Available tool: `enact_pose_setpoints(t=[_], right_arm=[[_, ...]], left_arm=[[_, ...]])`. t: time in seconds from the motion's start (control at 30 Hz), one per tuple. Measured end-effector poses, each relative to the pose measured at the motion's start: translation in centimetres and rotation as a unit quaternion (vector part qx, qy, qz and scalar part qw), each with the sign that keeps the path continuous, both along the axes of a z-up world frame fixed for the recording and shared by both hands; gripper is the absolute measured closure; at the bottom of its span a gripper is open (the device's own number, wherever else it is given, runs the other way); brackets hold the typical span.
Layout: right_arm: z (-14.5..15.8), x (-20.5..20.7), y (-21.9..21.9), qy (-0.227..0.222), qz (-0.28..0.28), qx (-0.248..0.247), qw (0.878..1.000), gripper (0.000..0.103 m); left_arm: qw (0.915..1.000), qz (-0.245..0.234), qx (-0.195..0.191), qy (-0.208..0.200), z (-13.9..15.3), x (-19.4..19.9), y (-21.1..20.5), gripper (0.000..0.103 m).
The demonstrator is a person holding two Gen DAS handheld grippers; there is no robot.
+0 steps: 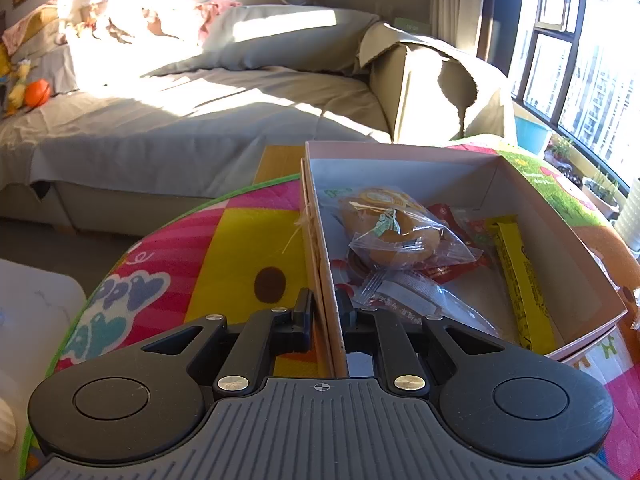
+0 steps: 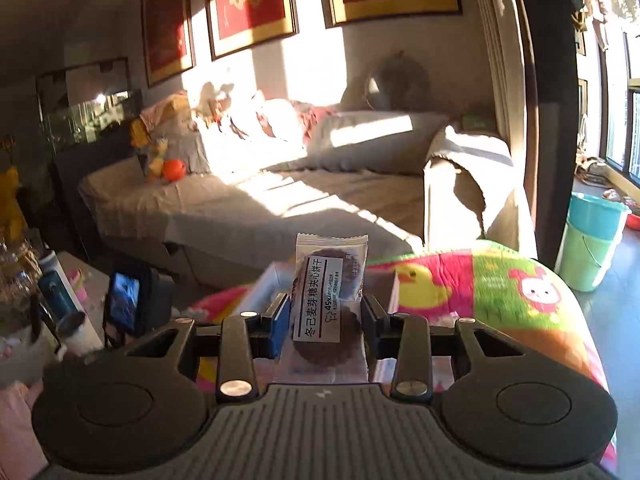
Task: Organize objects
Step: 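Carry the biscuit packet into the pink box and open the right tool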
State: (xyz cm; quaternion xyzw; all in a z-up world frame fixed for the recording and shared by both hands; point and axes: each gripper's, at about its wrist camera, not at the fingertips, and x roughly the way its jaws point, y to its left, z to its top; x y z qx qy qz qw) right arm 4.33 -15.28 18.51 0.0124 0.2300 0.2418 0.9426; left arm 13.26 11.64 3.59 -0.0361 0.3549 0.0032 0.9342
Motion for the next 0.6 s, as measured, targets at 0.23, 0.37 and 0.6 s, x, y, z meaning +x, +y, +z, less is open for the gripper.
enact_pose_setpoints(t=[0.23, 0.37, 0.6], right_arm=[[0.1, 4.9, 4.3, 0.009, 0.007, 0.015, 1.000, 0.065], [-1.4, 7.6, 5.8, 0.040, -0.002, 0.016, 0.999, 0.065], [-2.9, 9.1, 6.2, 0.060, -0.009, 0.024, 0.998, 0.058]], left_arm=[[1.0000, -0.001, 0.001, -0.001, 0.0, -0.1, 0.0, 0.089], [1.0000, -0.001, 0.000, -0.001, -0.1, -0.1, 0.0, 0.089], [1.0000, -0.003, -0.001, -0.002, 0.0, -0.1, 0.1, 0.089]])
